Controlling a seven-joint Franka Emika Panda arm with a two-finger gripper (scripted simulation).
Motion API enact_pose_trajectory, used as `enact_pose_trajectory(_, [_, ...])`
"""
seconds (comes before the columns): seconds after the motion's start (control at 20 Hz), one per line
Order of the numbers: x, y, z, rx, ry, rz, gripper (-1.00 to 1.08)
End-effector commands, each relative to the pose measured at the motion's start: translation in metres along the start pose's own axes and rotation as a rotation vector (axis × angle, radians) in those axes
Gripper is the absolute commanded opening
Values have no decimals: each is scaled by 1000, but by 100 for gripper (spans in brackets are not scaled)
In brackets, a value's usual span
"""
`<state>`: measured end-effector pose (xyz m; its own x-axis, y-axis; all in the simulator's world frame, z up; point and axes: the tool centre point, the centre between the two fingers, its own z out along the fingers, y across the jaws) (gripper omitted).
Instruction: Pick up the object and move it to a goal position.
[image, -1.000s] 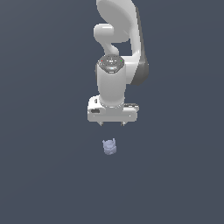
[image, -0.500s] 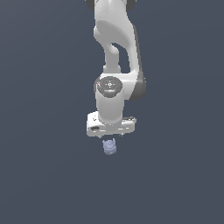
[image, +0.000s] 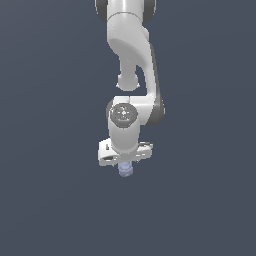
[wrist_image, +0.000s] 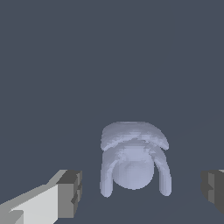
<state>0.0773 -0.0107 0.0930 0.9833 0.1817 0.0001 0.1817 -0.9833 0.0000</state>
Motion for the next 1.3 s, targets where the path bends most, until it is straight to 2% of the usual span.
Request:
enact_pose_trajectory(0.0, [2,1,2,0,0,-7,100])
enact_pose_trajectory(0.3, [1,0,8,0,-1,-5,100])
enact_pose_trajectory(0.75, [0,1,50,0,0,-7,100])
enact_pose_trajectory(1.0, [2,1,53,0,0,-7,100])
enact_pose_trajectory(1.05, [2,1,53,0,0,-7,-100])
enact_pose_trajectory(1.25, [2,1,53,0,0,-7,-100])
